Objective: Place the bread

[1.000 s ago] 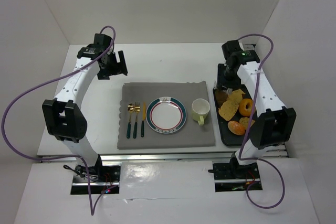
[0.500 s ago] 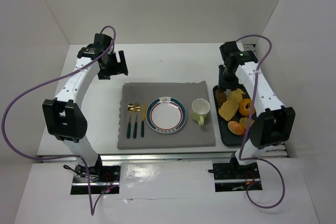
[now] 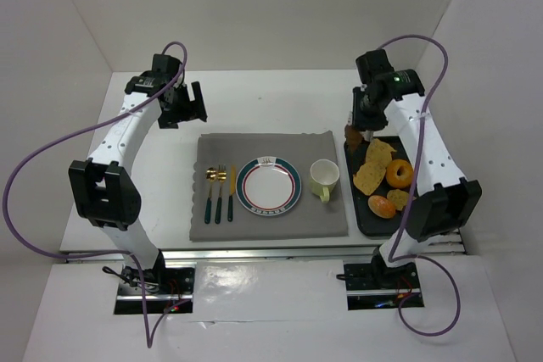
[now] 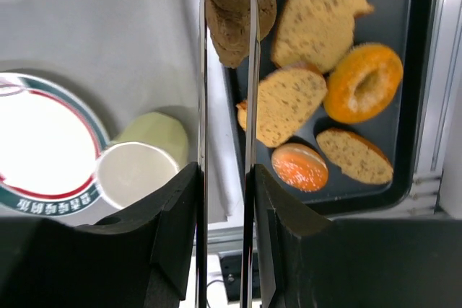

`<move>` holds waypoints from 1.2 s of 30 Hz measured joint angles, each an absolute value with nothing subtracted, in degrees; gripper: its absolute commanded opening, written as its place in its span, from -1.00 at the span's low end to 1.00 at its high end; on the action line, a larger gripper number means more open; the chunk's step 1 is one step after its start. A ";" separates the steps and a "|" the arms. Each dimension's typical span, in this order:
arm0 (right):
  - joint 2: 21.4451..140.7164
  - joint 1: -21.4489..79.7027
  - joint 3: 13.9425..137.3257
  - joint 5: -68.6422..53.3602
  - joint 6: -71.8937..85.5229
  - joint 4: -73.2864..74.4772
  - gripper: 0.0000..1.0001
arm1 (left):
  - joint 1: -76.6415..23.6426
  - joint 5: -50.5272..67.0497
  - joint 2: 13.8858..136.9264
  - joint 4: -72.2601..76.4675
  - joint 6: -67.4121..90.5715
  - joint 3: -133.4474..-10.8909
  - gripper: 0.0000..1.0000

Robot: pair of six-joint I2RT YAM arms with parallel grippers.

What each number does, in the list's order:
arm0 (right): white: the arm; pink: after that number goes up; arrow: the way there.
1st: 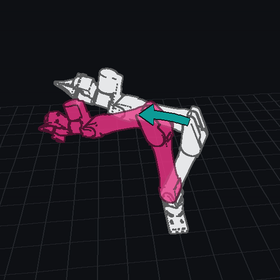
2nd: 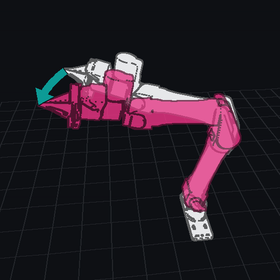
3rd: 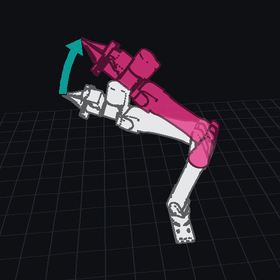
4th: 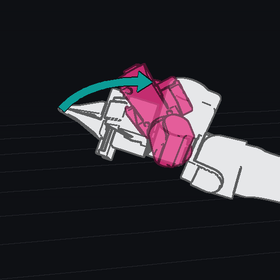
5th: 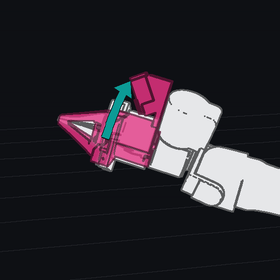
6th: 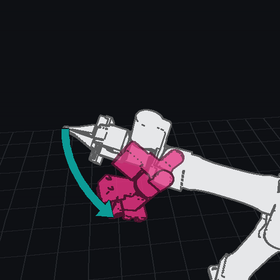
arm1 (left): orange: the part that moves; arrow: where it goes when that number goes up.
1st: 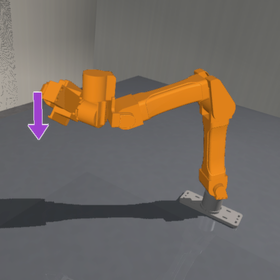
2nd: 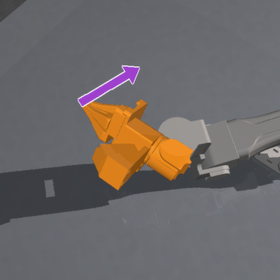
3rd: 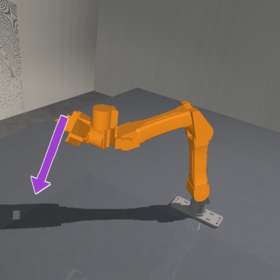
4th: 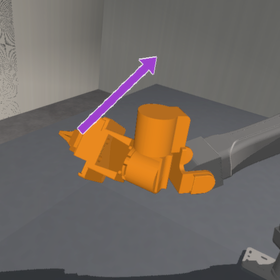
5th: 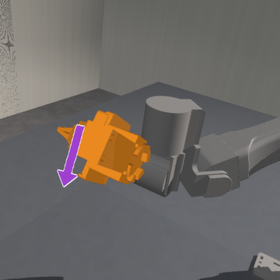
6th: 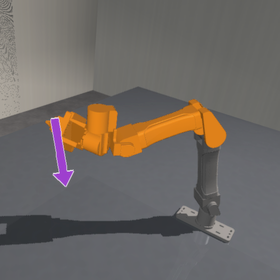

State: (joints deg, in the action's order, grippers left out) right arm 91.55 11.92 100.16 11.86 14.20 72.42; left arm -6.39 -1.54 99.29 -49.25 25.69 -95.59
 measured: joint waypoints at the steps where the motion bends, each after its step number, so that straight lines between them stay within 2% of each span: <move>1: 91.55 12.58 101.10 11.79 14.02 72.40 -0.86 | -6.39 -1.56 99.29 -49.23 25.69 -95.59 0.96; 11: 95.26 29.74 109.45 4.25 10.61 67.31 -0.86 | -6.39 -2.48 99.24 -49.28 25.67 -95.59 0.96; 16: 97.47 36.58 106.02 -2.02 10.17 64.82 -0.86 | -6.39 -4.21 99.11 -49.28 25.67 -95.59 0.96; 24: 98.08 40.14 98.08 -9.06 10.41 62.46 -0.80 | -6.39 -5.08 98.30 -49.28 25.71 -95.53 0.96; 26: 98.67 40.36 97.03 -10.39 10.37 62.00 -0.62 | -6.39 -5.17 97.89 -49.30 25.71 -95.50 0.96; 28: 99.83 40.47 96.88 -10.96 10.37 62.02 -0.28 | -6.39 -5.26 97.43 -49.28 25.69 -95.50 0.96; 30: 100.90 40.69 96.88 -10.94 10.35 61.95 -0.09 | -6.39 -5.28 97.23 -49.28 25.69 -95.50 0.96; 36: 101.91 40.73 102.43 -6.85 9.93 63.94 0.08 | -6.39 -5.23 97.21 -49.28 25.69 -95.50 0.96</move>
